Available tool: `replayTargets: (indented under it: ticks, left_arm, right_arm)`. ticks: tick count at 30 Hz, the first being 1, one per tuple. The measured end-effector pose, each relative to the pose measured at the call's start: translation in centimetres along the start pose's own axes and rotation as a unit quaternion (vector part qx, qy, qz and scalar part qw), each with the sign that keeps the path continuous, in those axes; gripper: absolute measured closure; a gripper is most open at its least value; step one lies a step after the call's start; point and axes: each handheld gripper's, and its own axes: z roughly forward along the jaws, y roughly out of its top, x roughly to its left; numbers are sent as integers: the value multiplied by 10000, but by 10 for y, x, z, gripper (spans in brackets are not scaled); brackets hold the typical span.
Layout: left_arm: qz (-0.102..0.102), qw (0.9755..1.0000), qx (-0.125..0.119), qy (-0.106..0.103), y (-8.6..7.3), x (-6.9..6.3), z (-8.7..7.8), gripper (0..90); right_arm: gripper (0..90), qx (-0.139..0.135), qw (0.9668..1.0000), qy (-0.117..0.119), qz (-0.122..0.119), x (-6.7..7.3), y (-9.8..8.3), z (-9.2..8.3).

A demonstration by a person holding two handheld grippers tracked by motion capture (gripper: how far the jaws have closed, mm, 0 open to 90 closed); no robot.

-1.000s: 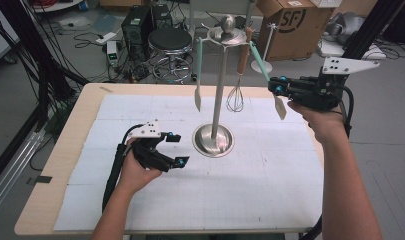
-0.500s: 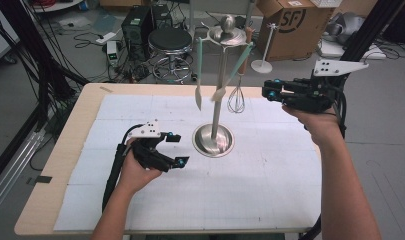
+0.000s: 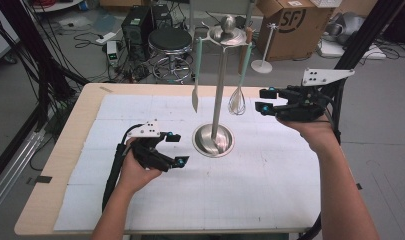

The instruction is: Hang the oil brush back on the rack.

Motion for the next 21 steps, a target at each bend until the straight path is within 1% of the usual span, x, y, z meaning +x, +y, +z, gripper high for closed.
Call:
replayTargets:
  ticks: [5, 8, 10, 13, 14, 17, 18, 20, 21]
  left_arm:
    - [-36, 10000, 2, -13, 0, 0, 0, 159]
    - [0, 10000, 27, -16, 0, -1, -1, 159]
    - [-12, 10000, 4, -10, 0, -1, -1, 160]
    - [-11, 10000, -11, -32, 0, 0, -2, 159]
    - [-40, 10000, -33, -56, 0, 0, -2, 159]
    - [-49, 9999, -76, -80, 0, 1, -2, 159]
    - [-67, 9999, -79, -84, 0, 1, -3, 159]
    - [-77, 9999, -87, -79, 0, 1, -3, 158]
    - [-88, 9999, -85, -74, 0, 1, -2, 158]
  right_arm:
    - [391, 23, 10000, 15, -12, 3, -8, 2]
    - [357, 151, 9999, 31, -10, 4, -14, 2]
    - [346, 215, 9997, 62, 23, 6, -20, 2]
    - [321, 259, 9996, 86, 67, 7, -28, 1]
    - [316, 268, 9996, 88, 71, 7, -30, 0]
    - [265, 313, 9994, 23, 168, 8, -39, -2]
    - [256, 316, 9994, 6, 153, 7, -42, -2]
    - [223, 336, 9991, -45, 245, 8, -49, -3]
    - [222, 352, 9991, -35, 248, 7, -51, -4]
